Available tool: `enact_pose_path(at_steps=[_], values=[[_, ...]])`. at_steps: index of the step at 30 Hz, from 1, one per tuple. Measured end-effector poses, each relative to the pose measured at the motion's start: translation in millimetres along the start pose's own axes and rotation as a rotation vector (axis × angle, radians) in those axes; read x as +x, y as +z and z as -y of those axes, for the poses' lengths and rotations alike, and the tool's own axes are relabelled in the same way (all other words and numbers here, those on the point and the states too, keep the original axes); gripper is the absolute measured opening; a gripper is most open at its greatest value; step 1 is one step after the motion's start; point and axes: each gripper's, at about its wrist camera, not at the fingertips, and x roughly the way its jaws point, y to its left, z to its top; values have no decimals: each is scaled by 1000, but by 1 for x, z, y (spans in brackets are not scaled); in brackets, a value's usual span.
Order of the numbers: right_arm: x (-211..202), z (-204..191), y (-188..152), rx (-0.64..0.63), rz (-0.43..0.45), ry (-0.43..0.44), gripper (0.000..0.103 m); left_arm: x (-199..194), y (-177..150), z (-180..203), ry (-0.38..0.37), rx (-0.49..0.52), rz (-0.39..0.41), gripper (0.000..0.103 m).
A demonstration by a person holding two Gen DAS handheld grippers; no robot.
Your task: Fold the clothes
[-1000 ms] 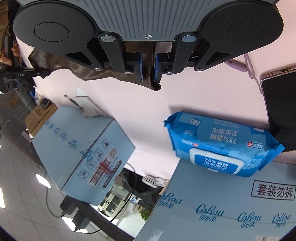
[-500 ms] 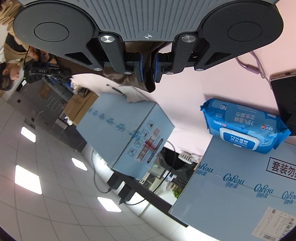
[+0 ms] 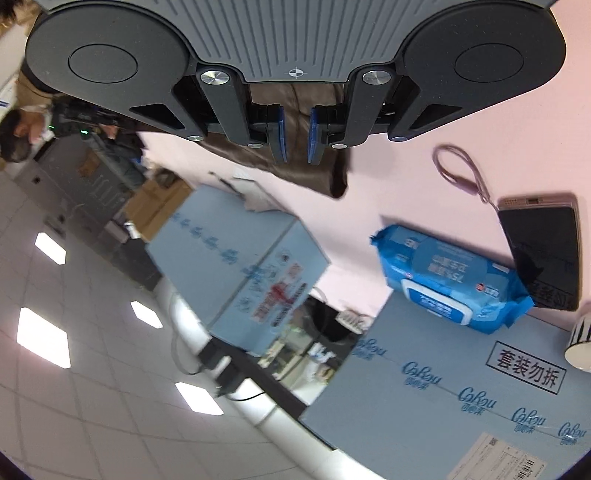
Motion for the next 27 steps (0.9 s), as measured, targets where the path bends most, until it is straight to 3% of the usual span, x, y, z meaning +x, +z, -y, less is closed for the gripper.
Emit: enact_pose_path(at_steps=[5, 11, 16, 22, 27], values=[[11, 14, -1, 35, -32, -29, 7, 71, 25, -4, 37, -42, -166, 21], [17, 23, -2, 48, -50, -39, 7, 119, 23, -17, 62, -103, -268, 39], [21, 27, -1, 54, -56, -37, 7, 145, 27, -14, 72, -91, -303, 69], [19, 32, -2, 70, -55, -31, 7, 146, 40, 5, 224, 66, -333, 75], [21, 34, 0, 76, -59, -35, 7, 162, 38, -8, 145, 9, -344, 73]])
